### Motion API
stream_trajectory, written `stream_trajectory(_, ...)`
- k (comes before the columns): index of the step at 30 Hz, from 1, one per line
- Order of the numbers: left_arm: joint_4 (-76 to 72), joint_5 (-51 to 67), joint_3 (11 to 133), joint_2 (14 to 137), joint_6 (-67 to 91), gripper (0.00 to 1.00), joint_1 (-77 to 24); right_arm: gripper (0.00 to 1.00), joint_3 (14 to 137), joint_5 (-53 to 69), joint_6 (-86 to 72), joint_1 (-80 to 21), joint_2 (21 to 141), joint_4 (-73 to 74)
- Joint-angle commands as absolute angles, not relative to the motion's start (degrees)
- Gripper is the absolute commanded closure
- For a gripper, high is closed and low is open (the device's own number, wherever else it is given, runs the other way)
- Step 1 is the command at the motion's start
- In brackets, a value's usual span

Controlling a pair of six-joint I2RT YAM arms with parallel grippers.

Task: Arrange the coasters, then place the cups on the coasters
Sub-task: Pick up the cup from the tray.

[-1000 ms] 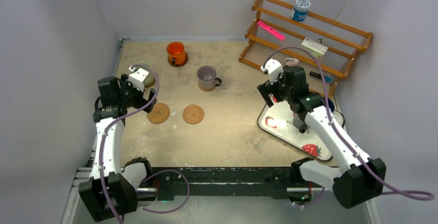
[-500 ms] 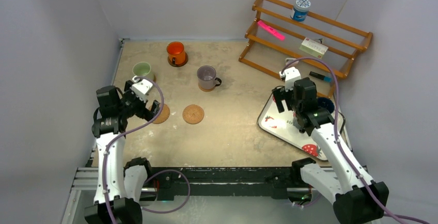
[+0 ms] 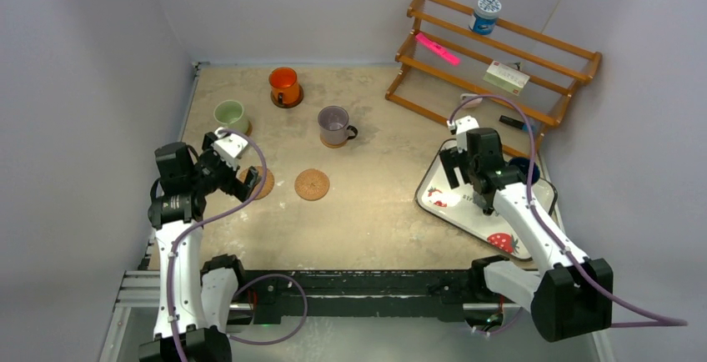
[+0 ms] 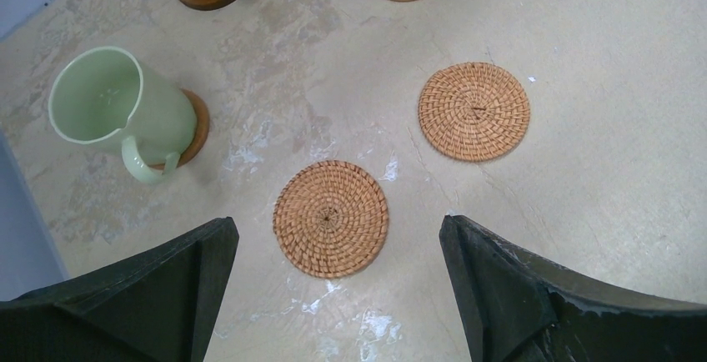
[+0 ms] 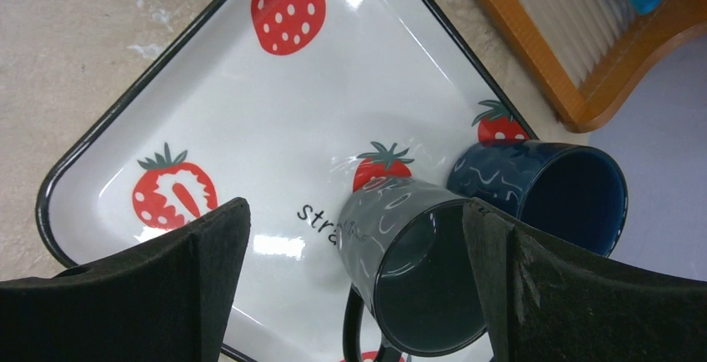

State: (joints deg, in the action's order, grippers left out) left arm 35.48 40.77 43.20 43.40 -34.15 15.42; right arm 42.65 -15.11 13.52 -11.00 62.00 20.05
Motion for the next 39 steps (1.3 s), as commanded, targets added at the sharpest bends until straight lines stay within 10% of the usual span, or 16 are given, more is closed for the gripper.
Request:
stream_trajectory(1, 34.81, 42.71, 42.80, 42.35, -35.34, 0.00, 15.91, 0.01, 41.71, -14.88, 13.94, -9.24, 61.97, 19.87)
stream_trajectory(39, 34.67, 42.54, 42.91, 42.98, -35.11, 0.00, 16.08, 0.03, 54.95, 6.51, 15.93, -16.84, 74.16, 21.16)
